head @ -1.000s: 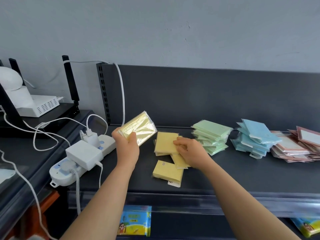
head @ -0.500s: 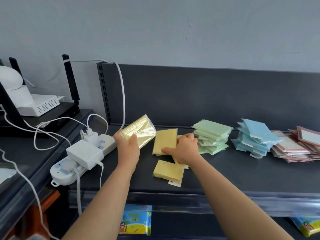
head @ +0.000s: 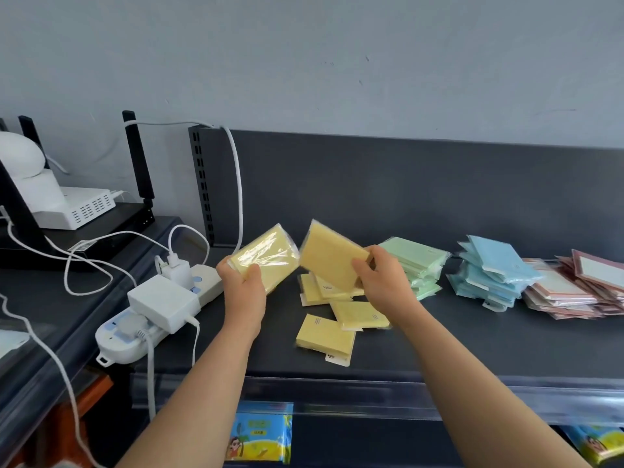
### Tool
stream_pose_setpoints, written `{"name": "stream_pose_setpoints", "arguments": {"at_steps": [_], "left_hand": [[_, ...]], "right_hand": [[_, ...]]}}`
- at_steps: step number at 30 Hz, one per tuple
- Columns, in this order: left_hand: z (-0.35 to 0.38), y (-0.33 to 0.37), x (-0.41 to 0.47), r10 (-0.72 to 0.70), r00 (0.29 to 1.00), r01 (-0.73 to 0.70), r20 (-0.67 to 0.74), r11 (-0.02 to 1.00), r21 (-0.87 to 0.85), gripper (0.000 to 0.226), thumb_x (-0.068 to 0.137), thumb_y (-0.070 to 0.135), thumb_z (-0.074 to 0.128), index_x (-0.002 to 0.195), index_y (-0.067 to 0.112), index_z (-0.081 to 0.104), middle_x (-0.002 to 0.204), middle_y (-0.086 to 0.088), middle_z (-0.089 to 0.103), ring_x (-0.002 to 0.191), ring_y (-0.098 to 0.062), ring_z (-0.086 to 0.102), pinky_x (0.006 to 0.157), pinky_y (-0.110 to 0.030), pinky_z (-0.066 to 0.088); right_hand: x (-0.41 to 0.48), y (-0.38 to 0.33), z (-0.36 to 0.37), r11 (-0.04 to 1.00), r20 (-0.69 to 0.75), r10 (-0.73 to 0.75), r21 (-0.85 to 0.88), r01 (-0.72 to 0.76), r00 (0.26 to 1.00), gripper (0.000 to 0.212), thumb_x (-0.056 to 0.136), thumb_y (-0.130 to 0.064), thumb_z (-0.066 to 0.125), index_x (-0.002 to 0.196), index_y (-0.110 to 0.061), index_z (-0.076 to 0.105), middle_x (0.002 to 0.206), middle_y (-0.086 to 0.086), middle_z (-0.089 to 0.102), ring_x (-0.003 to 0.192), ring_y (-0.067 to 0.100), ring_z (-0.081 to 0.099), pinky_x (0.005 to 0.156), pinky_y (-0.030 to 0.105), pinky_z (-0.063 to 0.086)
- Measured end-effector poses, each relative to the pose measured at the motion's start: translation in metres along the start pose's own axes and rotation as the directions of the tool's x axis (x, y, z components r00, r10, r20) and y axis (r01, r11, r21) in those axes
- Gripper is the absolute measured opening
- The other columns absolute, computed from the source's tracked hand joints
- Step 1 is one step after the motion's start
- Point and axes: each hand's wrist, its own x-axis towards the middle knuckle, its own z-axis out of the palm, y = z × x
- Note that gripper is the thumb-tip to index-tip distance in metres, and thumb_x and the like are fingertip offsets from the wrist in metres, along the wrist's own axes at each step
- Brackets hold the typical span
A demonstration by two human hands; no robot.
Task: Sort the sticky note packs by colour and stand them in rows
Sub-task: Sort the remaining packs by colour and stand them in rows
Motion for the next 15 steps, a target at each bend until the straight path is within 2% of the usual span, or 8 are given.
{"name": "stream_pose_setpoints", "arguments": {"at_steps": [3,5,6,9,12,15], "left_hand": [[0.003,-0.001,-0.001,-0.034,0.992,0.034,0.124,0.999,0.002,0.031,0.092,0.018,0.043,0.122,0.023,0.04,0.112,-0.002,0.048,0.102,-0.022,0.047,0.086,-0.039,0.041],[0.006,0.003,-0.006,-0.047,0.976,0.051,0.211,0.999,-0.015,0.021,0.082,0.025,0.043,0.103,0.026,0.046,0.104,-0.003,0.051,0.099,-0.024,0.05,0.088,-0.045,0.044],[0.007,0.005,-0.01,-0.051,0.966,0.061,0.253,0.998,-0.033,0.02,0.082,0.027,0.045,0.101,0.026,0.047,0.103,-0.002,0.054,0.099,-0.024,0.053,0.088,-0.045,0.045],[0.012,0.011,-0.017,-0.029,0.932,0.025,0.362,1.0,0.015,0.026,0.091,0.021,0.059,0.113,0.023,0.046,0.11,-0.001,0.06,0.102,-0.018,0.061,0.09,-0.042,0.05],[0.012,0.011,-0.019,-0.023,0.91,-0.025,0.414,0.994,0.11,0.041,0.089,0.011,0.063,0.122,0.021,0.041,0.113,-0.004,0.059,0.104,-0.019,0.061,0.092,-0.044,0.053],[0.009,0.011,-0.018,-0.025,0.888,-0.05,0.46,0.987,0.15,0.043,0.093,0.013,0.06,0.126,0.025,0.036,0.117,0.0,0.057,0.105,-0.014,0.059,0.091,-0.039,0.052]], "right_hand": [[-0.001,-0.001,-0.003,0.999,0.084,-0.044,-0.007,0.045,0.995,0.017,0.095,-0.027,0.051,0.099,-0.012,0.058,0.093,0.019,0.061,0.073,0.024,0.055,0.067,0.046,0.053],[-0.001,-0.001,-0.001,0.999,0.08,-0.05,0.025,0.048,0.996,0.014,0.093,-0.028,0.055,0.1,-0.017,0.058,0.098,0.016,0.063,0.075,0.021,0.054,0.07,0.044,0.053],[-0.001,-0.001,0.0,0.998,0.08,-0.056,0.028,0.054,0.995,0.014,0.093,-0.028,0.056,0.104,-0.019,0.058,0.1,0.013,0.063,0.078,0.02,0.055,0.072,0.041,0.052],[0.0,0.001,0.007,0.996,0.11,-0.048,0.074,0.04,0.993,0.025,0.092,-0.028,0.059,0.116,-0.024,0.053,0.106,0.005,0.062,0.095,0.021,0.061,0.083,0.039,0.052],[0.0,0.006,0.011,0.984,0.12,-0.026,0.177,0.005,0.992,0.037,0.092,-0.025,0.061,0.125,-0.027,0.044,0.103,0.006,0.064,0.089,0.019,0.061,0.076,0.033,0.052],[0.0,0.01,0.011,0.974,0.095,-0.032,0.225,0.01,0.995,0.054,0.091,-0.026,0.064,0.137,-0.029,0.035,0.109,0.001,0.064,0.098,0.018,0.062,0.086,0.036,0.054]]}}
